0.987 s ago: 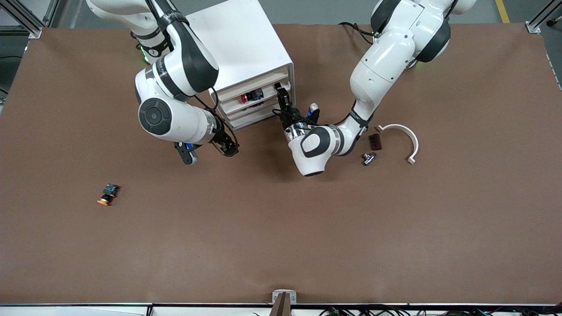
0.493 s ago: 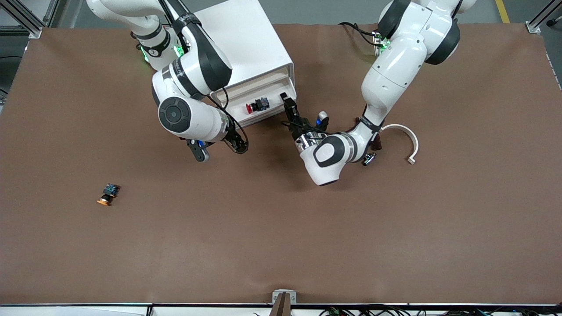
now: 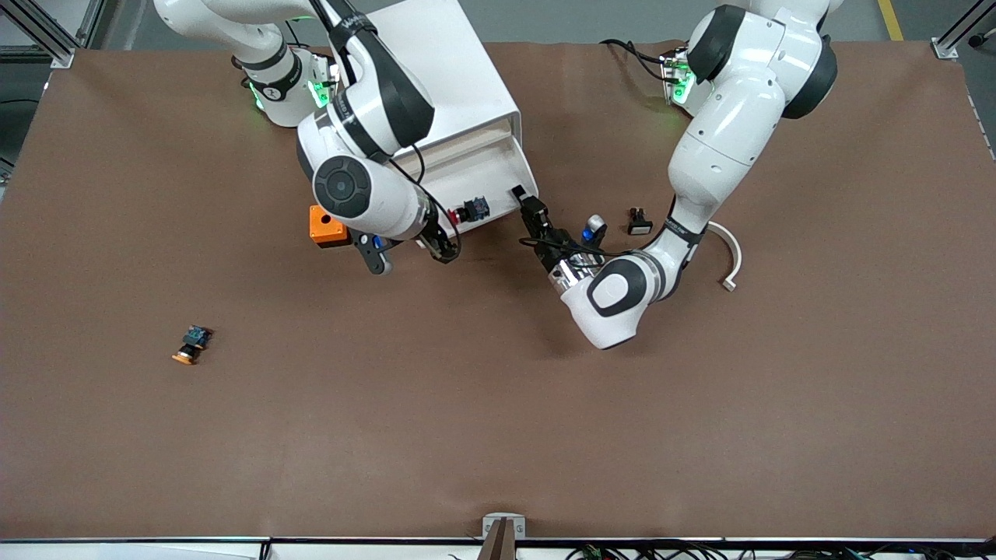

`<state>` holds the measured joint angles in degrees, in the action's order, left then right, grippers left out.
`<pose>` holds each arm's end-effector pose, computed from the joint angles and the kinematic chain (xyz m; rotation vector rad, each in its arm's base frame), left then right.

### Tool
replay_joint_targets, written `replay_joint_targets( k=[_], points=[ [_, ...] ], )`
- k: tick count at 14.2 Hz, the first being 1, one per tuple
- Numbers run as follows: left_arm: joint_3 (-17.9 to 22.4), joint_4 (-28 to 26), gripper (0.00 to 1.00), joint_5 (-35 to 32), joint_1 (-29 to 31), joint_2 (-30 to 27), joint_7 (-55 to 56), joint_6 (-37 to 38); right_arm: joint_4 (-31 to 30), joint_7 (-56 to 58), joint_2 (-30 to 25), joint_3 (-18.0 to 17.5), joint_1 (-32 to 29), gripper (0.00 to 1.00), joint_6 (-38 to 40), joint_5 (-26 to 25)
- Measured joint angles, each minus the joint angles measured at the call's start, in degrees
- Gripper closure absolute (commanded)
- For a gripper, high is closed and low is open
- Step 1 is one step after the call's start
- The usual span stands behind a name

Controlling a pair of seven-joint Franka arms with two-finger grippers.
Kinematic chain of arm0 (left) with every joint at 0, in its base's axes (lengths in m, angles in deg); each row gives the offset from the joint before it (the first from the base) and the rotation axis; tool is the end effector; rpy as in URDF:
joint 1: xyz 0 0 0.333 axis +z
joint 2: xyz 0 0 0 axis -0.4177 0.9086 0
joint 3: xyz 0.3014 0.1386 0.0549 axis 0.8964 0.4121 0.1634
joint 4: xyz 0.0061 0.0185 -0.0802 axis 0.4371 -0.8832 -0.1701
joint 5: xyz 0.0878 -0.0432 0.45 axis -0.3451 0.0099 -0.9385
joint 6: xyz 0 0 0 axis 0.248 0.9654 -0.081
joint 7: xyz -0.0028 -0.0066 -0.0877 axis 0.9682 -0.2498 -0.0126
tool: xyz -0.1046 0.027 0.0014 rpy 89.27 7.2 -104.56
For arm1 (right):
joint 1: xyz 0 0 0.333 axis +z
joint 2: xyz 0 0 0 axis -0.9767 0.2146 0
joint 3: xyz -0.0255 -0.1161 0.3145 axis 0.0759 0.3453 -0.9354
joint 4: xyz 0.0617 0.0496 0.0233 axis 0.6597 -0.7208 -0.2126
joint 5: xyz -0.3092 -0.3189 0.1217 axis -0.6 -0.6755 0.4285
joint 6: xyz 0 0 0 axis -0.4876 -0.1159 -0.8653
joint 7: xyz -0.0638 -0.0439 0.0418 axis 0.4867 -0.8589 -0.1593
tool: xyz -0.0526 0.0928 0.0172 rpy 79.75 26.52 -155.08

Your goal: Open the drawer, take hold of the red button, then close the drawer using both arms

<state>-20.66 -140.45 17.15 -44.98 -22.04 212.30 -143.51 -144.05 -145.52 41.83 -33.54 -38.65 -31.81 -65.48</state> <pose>0.5584 -0.4376 0.1122 -0.8697 -1.5801 1.5851 0.5598 0.4369 0.3610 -2.6285 1.6054 0.5518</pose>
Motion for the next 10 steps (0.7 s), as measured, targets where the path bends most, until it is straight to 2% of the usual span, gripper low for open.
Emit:
replay_joint_targets(
  k=[2,3,4,5,6,8,10],
  points=[
    [0.0,0.1,0.82,0.0,1.3,0.0,0.0,0.0,-1.1,-1.7,0.0,0.0,1.8,0.00,-2.5,0.0],
    [0.0,0.2,0.76,0.0,1.8,0.0,0.0,0.0,-1.8,-2.4,0.0,0.0,2.7,0.00,-3.8,0.0],
    [0.0,0.2,0.66,0.0,2.1,0.0,0.0,0.0,-2.4,-3.1,0.0,0.0,3.5,0.00,-4.9,0.0],
    [0.0,0.2,0.45,0.0,2.2,0.0,0.0,0.0,-3.1,-3.6,0.0,0.0,4.2,0.00,-6.2,0.0],
    [0.0,0.3,0.27,0.0,2.2,0.0,-0.3,-0.1,-3.7,-4.2,0.0,0.0,4.8,0.00,-7.3,0.0],
    [0.0,1.0,0.16,0.0,2.3,0.0,-5.8,-0.1,-4.4,-5.2,0.0,0.0,5.7,0.00,-9.1,0.0],
    [0.1,2.2,0.08,0.0,2.7,-0.1,-14.7,-0.2,-4.6,-5.5,0.0,0.0,6.3,0.01,-10.1,0.0]
  ],
)
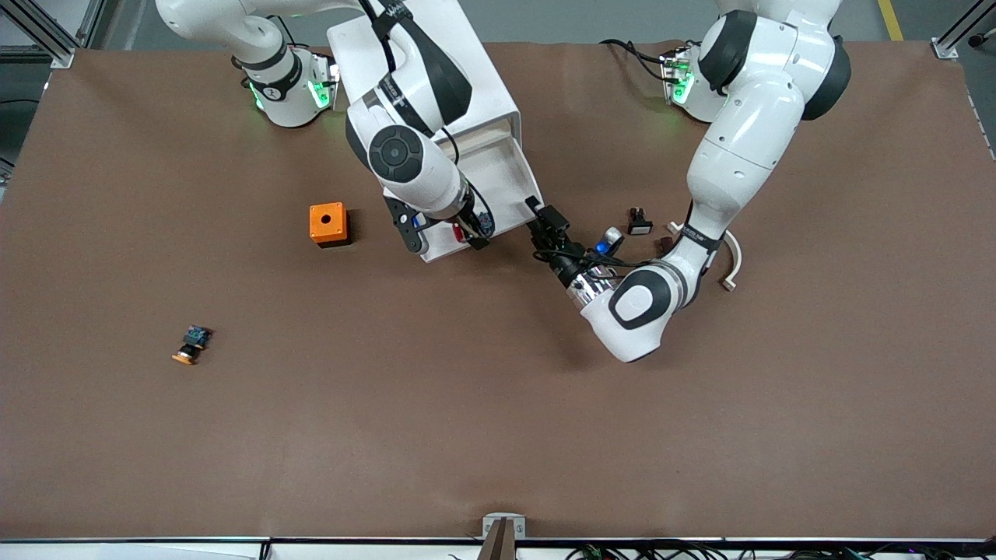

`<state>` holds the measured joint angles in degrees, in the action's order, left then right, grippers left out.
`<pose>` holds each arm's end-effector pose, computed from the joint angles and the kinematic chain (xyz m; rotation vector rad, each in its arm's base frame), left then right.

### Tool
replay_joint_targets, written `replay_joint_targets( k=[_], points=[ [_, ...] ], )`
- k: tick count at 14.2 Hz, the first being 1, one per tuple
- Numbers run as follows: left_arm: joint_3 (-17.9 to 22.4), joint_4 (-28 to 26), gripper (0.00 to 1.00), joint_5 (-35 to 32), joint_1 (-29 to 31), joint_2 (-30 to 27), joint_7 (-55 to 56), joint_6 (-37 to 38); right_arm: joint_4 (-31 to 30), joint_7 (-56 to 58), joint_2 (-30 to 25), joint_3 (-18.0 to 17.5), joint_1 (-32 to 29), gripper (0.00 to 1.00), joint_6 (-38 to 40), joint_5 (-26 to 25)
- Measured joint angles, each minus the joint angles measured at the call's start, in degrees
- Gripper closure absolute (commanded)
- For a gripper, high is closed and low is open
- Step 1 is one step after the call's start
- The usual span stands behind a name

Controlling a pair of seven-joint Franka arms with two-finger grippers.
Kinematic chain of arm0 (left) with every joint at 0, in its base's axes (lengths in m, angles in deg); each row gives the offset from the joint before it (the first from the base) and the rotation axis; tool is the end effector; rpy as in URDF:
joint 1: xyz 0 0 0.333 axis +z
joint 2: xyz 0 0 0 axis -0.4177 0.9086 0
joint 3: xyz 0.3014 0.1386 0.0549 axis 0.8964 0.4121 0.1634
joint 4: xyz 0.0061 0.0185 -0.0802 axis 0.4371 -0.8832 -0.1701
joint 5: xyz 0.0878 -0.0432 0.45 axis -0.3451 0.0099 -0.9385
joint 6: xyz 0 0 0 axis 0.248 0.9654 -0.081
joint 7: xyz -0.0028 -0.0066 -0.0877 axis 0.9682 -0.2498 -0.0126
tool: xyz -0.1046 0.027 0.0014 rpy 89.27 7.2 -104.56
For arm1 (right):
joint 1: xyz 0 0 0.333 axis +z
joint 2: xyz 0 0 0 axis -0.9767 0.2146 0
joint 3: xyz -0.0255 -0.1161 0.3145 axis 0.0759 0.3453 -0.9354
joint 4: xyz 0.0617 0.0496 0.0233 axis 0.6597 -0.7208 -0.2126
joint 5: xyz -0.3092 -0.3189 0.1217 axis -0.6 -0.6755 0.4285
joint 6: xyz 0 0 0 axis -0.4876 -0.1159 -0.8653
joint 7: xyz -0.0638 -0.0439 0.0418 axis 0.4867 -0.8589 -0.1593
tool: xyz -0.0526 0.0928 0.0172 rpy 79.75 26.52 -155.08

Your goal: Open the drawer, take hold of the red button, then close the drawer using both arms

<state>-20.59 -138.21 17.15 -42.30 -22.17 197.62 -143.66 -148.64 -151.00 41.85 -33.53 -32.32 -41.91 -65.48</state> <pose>0.5925 -0.4137 0.1276 -1.1239 -1.5729 1.7992 0.5127 0.4883 0.3321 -2.5822 1.6249 0.4590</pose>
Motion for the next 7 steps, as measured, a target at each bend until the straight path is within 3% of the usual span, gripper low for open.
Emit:
replay_joint_targets(
  k=[7],
  points=[
    [1.2,5.7,0.04,-5.6,0.8,-1.6,-26.8,0.0,-0.9,-1.2,0.4,0.0,1.8,0.16,-2.9,-0.3]
  ],
)
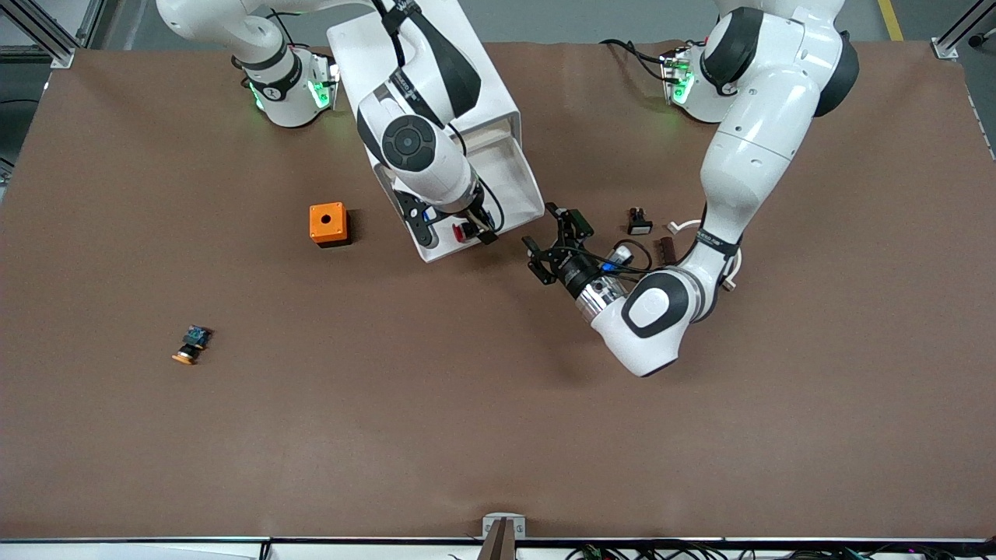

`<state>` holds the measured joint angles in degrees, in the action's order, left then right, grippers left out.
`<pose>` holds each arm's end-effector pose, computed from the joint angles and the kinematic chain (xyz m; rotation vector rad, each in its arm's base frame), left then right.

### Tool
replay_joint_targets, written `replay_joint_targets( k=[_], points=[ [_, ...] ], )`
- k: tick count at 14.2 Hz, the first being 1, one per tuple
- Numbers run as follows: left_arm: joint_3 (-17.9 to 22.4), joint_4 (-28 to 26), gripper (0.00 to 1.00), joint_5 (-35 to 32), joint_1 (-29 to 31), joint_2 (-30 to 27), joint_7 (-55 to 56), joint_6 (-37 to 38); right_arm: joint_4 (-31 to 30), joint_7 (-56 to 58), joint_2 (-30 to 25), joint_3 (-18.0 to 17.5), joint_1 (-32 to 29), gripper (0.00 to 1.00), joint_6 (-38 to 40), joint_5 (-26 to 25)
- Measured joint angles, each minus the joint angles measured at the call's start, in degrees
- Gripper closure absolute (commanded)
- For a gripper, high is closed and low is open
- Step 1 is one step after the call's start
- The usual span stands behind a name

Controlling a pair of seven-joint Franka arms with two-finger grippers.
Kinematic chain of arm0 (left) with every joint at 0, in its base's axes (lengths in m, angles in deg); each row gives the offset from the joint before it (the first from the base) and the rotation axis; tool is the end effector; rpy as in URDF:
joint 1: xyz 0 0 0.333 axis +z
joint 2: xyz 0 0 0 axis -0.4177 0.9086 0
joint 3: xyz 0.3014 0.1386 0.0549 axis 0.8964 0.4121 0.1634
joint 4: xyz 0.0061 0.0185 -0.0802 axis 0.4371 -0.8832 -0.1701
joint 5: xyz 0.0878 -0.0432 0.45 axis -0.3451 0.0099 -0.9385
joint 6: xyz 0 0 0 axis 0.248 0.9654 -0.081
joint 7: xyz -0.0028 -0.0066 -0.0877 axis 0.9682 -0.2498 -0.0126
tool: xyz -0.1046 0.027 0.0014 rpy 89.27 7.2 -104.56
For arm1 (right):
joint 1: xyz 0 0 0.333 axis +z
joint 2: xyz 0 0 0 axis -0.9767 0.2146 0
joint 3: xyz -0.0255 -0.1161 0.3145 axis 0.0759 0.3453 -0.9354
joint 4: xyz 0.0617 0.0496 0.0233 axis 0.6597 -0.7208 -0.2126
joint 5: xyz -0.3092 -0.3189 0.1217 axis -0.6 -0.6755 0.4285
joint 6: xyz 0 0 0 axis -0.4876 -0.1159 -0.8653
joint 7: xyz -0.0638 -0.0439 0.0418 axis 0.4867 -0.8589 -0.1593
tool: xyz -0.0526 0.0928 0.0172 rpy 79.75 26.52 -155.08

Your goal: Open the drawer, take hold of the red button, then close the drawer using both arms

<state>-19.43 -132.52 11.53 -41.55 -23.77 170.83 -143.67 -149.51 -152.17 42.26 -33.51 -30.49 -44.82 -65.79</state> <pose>0.6348 -0.3965 0.1736 -1.7850 -1.4384 1.9423 0.4996 0.5029 0.3231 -2.5763 1.6155 0.4268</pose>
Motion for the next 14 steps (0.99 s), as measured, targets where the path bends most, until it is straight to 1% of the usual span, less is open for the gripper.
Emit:
replay_joint_targets(
  k=[1,4,7,9,10,13,14],
  points=[
    [1.1,1.0,0.04,-1.2,-0.1,-0.2,-3.2,0.0,-0.5,0.0,0.1,0.0,0.3,0.20,-0.9,0.0],
    [3.7,3.2,0.03,-5.6,-0.4,-1.1,-14.6,-1.6,-1.1,0.0,0.3,0.0,0.7,0.39,-1.7,0.0],
    [4.0,3.8,0.01,-11.5,-0.5,-3.6,-24.0,-8.3,-1.1,-0.1,0.3,0.2,0.7,0.53,-1.8,-0.1],
    [4.0,3.9,0.01,-15.5,-0.9,-5.7,-28.2,-13.7,-1.1,0.0,0.3,0.2,0.7,0.62,-1.8,-0.2],
    [4.0,3.9,0.01,-17.4,-1.3,-6.7,-29.7,-16.0,-1.1,0.0,0.3,0.2,0.7,0.69,-1.8,-0.6],
    [3.9,3.9,0.01,-23.0,-3.1,-9.6,-30.8,-20.6,-1.0,0.1,0.1,0.2,0.7,0.94,-1.6,-2.5],
    [3.9,3.9,0.01,-24.7,-3.9,-10.4,-30.8,-21.8,-0.9,0.3,0.0,0.2,0.7,0.97,-1.3,-3.5]
  ],
)
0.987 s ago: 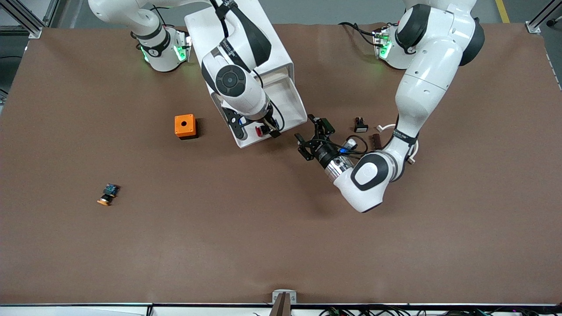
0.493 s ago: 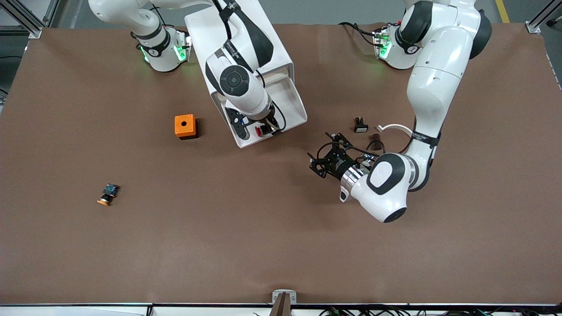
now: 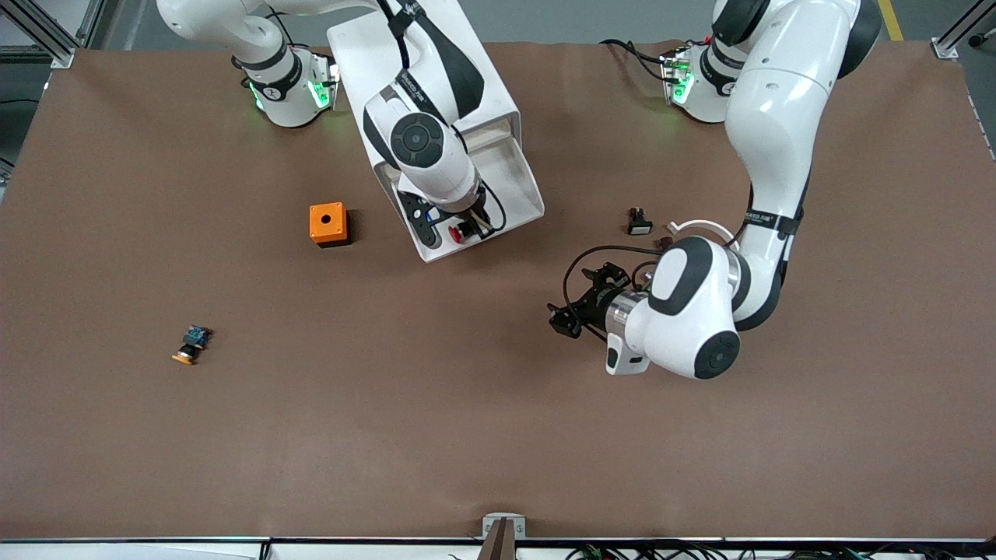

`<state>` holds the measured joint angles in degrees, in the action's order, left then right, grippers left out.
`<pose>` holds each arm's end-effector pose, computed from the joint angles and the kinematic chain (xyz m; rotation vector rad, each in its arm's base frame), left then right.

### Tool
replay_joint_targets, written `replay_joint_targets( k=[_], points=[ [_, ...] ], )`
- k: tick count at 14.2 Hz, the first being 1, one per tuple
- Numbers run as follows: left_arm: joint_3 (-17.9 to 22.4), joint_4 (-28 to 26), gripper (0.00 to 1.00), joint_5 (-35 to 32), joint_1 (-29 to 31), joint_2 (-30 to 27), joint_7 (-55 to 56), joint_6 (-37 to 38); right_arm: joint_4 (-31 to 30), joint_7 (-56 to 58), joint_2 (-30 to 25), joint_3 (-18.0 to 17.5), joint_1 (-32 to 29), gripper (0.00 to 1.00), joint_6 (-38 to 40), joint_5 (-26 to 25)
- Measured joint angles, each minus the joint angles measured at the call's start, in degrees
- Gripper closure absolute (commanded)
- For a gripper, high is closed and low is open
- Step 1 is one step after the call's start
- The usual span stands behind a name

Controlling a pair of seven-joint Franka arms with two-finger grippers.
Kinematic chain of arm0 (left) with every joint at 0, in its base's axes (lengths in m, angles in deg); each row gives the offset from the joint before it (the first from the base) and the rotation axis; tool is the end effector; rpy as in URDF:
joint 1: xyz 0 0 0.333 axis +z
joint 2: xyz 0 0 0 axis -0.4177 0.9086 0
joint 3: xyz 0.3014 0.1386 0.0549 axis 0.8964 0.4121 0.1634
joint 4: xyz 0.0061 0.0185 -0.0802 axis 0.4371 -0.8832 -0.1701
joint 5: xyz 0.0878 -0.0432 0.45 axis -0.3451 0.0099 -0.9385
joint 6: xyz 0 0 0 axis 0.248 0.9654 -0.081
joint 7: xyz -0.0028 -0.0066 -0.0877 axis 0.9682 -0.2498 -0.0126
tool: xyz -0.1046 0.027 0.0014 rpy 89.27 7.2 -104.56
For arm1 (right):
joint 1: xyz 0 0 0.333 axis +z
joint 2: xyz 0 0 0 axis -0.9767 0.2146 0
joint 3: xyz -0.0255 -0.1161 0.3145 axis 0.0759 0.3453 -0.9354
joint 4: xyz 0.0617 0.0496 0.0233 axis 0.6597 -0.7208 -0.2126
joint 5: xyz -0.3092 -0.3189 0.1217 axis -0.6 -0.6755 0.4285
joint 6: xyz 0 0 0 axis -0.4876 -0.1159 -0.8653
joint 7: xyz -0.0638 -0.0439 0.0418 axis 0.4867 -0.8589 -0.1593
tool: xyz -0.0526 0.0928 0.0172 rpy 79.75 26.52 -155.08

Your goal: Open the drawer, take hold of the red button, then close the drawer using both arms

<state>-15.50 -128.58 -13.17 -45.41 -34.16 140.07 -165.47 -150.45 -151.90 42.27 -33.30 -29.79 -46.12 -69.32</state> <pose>0.7118 -0.3835 0.2974 2.5898 1.0438 -0.8997 0.4957 0.5026 0.3159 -2.6311 1.5727 0.3449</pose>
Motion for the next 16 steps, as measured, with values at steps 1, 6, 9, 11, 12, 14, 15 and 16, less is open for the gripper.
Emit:
replay_joint_targets(
  k=[1,6,9,11,12,14,15,16],
  points=[
    [0.0,0.0,0.01,-1.2,-0.5,-0.5,0.0,-1.2,0.2,0.2,-0.1,0.0,0.0,0.98,0.6,-0.7],
    [0.0,0.0,0.01,-10.4,-3.6,-1.3,-0.2,-5.3,5.7,2.9,-0.8,1.2,-2.8,0.98,8.1,-1.1],
    [-0.1,-0.1,0.01,-16.1,-7.4,-1.5,-0.1,-9.4,9.1,11.1,-1.6,1.4,-7.7,0.98,13.9,-1.1],
    [-0.3,-0.6,0.01,-19.2,-10.2,-1.8,-0.1,-10.9,10.3,19.0,-1.7,1.6,-11.7,0.98,17.0,-1.2],
    [-0.3,-0.8,0.01,-20.9,-11.8,-1.9,-0.1,-11.1,10.6,23.4,-1.7,1.7,-13.9,0.98,18.1,-1.4],
    [-0.3,-1.3,0.01,-22.6,-15.0,-2.0,0.1,-11.3,10.9,32.1,-1.7,1.8,-18.2,0.98,19.3,-2.9],
    [-0.3,-1.4,0.01,-22.8,-16.4,-2.0,0.2,-11.4,10.9,36.4,-1.7,1.8,-20.2,0.98,19.6,-4.0],
    [-0.3,-1.6,0.01,-22.9,-17.5,-2.0,0.2,-11.6,10.9,40.3,-1.7,1.8,-22.1,0.98,19.7,-5.1]
  ],
)
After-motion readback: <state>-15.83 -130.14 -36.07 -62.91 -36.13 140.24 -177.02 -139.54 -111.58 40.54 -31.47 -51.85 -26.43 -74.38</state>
